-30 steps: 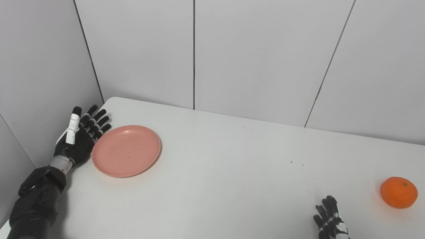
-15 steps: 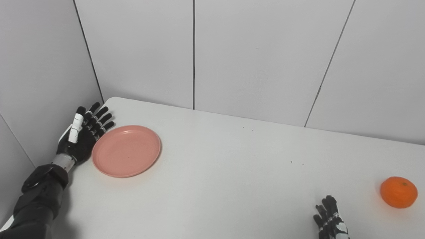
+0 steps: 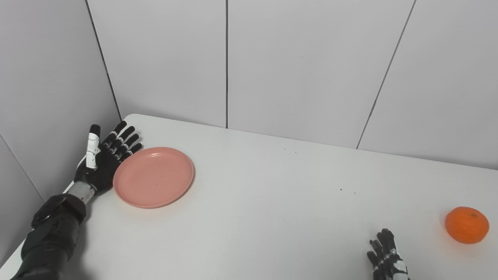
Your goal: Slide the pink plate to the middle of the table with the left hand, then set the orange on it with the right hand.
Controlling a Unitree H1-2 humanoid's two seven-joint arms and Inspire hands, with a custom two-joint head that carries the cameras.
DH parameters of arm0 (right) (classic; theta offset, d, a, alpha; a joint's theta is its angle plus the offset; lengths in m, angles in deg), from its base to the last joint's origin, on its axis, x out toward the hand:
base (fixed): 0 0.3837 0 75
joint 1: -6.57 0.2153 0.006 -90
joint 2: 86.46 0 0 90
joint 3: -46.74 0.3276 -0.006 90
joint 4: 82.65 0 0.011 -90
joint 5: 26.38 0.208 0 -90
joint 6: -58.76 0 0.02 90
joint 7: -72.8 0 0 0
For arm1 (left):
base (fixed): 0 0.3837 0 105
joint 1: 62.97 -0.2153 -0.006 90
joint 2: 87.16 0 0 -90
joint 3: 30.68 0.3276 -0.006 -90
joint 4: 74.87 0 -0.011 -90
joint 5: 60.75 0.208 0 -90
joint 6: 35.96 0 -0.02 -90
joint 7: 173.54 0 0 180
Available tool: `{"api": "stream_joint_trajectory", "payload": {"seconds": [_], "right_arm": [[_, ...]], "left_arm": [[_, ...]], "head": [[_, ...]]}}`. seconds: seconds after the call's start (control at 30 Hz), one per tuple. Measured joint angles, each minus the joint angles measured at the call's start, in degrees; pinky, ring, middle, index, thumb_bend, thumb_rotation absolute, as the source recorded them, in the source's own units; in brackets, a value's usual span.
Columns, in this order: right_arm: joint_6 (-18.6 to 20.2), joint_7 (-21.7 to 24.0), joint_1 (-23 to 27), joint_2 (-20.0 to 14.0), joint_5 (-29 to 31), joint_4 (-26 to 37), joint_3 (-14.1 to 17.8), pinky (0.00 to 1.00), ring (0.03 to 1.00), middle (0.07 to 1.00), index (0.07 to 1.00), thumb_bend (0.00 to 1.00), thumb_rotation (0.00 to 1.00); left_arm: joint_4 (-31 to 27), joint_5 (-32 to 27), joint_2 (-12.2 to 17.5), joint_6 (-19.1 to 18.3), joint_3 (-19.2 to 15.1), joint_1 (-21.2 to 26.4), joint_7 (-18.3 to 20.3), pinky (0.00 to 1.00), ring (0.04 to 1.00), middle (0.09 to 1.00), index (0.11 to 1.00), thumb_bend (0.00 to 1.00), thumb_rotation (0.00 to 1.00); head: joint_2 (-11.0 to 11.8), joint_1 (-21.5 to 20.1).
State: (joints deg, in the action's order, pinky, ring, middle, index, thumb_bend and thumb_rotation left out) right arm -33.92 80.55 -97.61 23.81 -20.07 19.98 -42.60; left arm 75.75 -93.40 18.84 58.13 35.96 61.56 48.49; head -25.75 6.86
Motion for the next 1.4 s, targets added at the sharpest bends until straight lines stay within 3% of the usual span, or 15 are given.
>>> {"api": "stream_joint_trajectory", "payload": {"seconds": [0.2, 0.47, 0.63, 0.77, 1.07, 1.4], "right_arm": [[0.0, 0.0, 0.0, 0.0, 0.0, 0.0, 0.0, 1.0, 1.0, 1.0, 0.983, 0.72, 1.0], [0.0, -0.1, -0.1, 0.1, -0.1, 0.1, -0.1, 1.0, 1.0, 1.0, 0.974, 0.71, 1.0], [0.0, -0.1, -0.1, 0.1, -0.1, 0.1, -0.3, 1.0, 1.0, 1.0, 0.972, 0.7, 1.0], [0.1, -0.1, -0.2, 0.1, -0.1, 0.2, -0.4, 1.0, 1.0, 0.998, 0.965, 0.72, 1.0], [0.2, -1.0, -0.2, 0.2, -0.1, 0.5, -0.8, 1.0, 1.0, 0.999, 0.964, 0.72, 1.0], [0.2, -1.2, -0.3, 0.2, -0.1, 0.5, -1.0, 1.0, 1.0, 0.999, 0.968, 0.74, 1.0]], "left_arm": [[-1.6, -0.8, -0.9, -1.1, -0.5, -0.5, -1.2, 0.91, 1.0, 1.0, 1.0, 0.99, 0.81], [-10.6, -0.9, -4.5, -3.9, 0.0, -3.7, -4.3, 0.96, 1.0, 0.998, 1.0, 0.99, 0.76], [-14.5, -0.8, -6.1, -5.4, 0.7, -4.9, -5.9, 0.94, 0.995, 0.994, 1.0, 1.0, 0.75], [-19.7, -0.4, -8.0, -6.3, 1.4, -6.9, -9.2, 0.98, 0.994, 0.988, 1.0, 1.0, 0.72], [-29.8, 0.5, -11.5, -9.4, 3.9, -10.5, -15.8, 1.0, 0.997, 0.982, 1.0, 0.96, 0.78], [-38.6, 0.4, -14.5, -14.3, 6.1, -13.5, -20.2, 1.0, 0.994, 0.997, 1.0, 0.98, 0.78]], "head": [[-0.3, -0.3], [-0.5, -0.5], [-1.0, -0.8], [-1.2, -0.9], [-1.2, -1.0], [-1.8, -1.1]]}}
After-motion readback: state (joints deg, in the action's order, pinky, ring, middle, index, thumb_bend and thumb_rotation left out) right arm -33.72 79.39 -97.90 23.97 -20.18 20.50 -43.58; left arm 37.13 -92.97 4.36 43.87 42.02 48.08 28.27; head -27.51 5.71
